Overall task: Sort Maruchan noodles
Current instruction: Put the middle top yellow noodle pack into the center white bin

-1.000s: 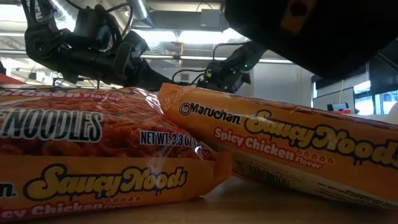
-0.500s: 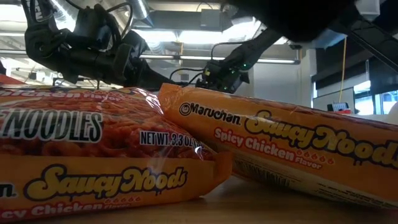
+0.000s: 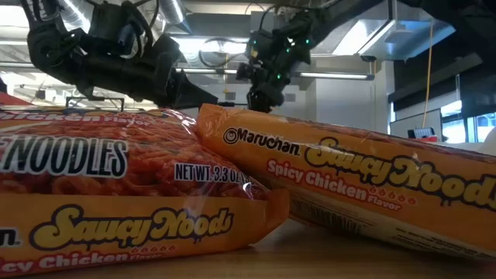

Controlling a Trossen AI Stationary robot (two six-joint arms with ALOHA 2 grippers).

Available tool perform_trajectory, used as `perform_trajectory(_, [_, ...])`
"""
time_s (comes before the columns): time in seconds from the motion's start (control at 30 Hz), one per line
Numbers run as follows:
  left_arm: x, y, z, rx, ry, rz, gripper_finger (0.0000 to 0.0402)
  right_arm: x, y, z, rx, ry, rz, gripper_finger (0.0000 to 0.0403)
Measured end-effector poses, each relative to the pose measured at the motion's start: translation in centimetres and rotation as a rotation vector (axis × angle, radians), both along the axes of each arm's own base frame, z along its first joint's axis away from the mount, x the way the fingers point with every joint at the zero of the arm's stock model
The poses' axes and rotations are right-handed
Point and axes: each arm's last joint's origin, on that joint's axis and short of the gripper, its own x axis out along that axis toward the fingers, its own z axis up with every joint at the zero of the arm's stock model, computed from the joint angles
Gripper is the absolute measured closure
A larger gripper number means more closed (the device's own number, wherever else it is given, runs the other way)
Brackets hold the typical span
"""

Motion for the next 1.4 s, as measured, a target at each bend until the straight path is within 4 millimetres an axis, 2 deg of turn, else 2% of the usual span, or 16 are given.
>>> perform_trajectory(0.17, [-0.2,0.4,0.2,0.072,0.020,0.108,0.0380,0.6,1.7,0.0,-0.030,0.020,0.033,0.0403])
perform_trajectory(0.33, [-0.6,1.4,-0.4,0.032,0.077,0.183,0.0345,0.9,2.1,0.0,-0.035,0.016,0.028,0.0403])
perform_trajectory(0.47, [-0.8,2.1,-0.8,0.013,0.111,0.214,0.0303,0.1,1.0,0.8,-0.076,0.024,-0.069,0.0402])
perform_trajectory(0.67, [-1.2,3.4,-0.8,-0.038,0.094,0.223,0.0262,-2.3,-2.5,1.9,-0.166,0.072,-0.288,0.0394])
perform_trajectory(0.8, [-1.4,3.9,-1.0,-0.079,0.098,0.200,0.0258,-3.4,-4.6,1.3,0.009,0.026,-0.354,0.0344])
perform_trajectory(0.93, [-1.4,4.0,-1.3,-0.095,0.125,0.169,0.0258,-3.7,-6.3,-0.4,0.304,-0.048,-0.311,0.0263])
perform_trajectory(1.03, [-1.4,3.9,-1.4,-0.101,0.132,0.126,0.0258,-3.3,-7.1,-1.9,0.440,-0.079,-0.320,0.0203])
perform_trajectory(1.13, [-1.3,3.6,-1.4,-0.112,0.128,0.094,0.0258,-2.9,-7.6,-3.9,0.480,-0.046,-0.362,0.0156])
perform_trajectory(1.23, [-1.2,3.3,-1.4,-0.111,0.129,0.080,0.0258,-2.8,-7.8,-4.9,0.458,-0.025,-0.382,0.0123])
perform_trajectory(1.4, [-1.1,3.1,-1.3,-0.103,0.129,0.074,0.0258,-2.6,-7.8,-5.8,0.497,-0.010,-0.376,0.0103])
